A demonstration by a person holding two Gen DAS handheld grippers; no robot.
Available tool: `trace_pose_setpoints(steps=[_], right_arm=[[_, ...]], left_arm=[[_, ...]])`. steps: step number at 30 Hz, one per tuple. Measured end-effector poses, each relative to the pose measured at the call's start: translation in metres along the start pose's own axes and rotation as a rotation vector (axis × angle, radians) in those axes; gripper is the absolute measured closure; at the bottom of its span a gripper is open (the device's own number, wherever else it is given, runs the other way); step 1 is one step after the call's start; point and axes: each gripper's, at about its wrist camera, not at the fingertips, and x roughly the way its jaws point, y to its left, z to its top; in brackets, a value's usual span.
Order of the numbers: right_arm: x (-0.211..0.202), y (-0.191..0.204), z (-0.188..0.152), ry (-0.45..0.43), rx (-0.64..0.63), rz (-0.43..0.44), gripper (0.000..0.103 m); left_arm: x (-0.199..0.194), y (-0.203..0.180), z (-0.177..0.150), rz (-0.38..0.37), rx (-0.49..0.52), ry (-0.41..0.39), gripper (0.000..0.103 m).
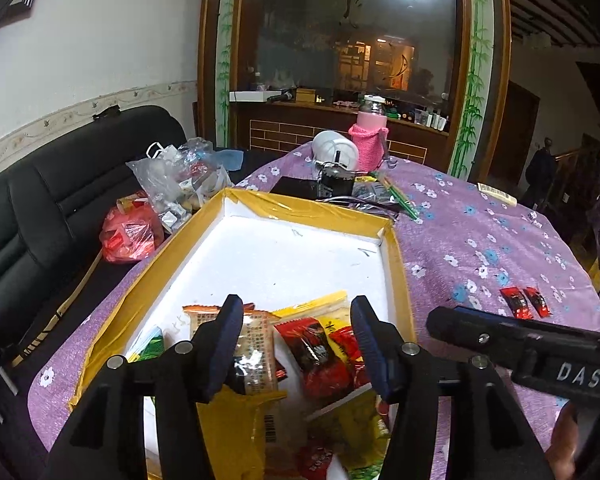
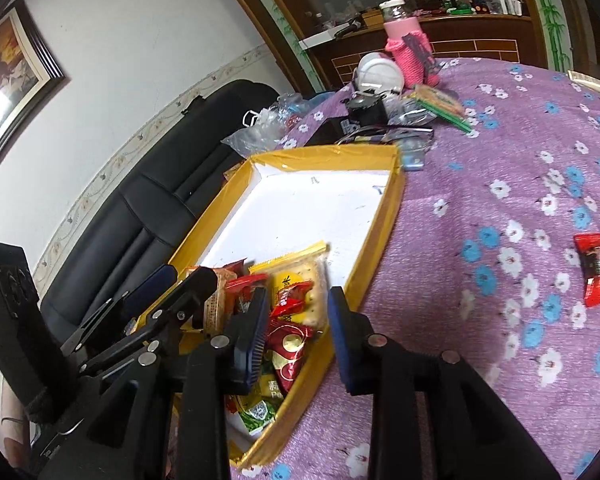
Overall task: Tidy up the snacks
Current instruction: 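Move both grippers back to the last two red chocolates on the cloth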
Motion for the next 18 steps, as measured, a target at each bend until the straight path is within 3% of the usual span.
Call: trace_pose_setpoints(steps=[2, 10, 18], right_arm=[[-0.01, -0.005, 0.003, -0.014, 0.003, -0.005, 0.074], [-0.06, -0.05, 0.014, -0.1, 0.044, -0.063, 0.07], [-0.108, -0.152, 0.023, -0.209, 0.23, -0.27, 0.071]], left_arm=[[-0.002, -0.003, 0.002, -0.005, 0.005, -0.003, 0.036], [-0.01, -0.023, 0.011, -0.036, 0.034, 0.003, 0.033], [-0.008, -0.065, 0.024, -0.121, 0.079, 0.054, 0.033]])
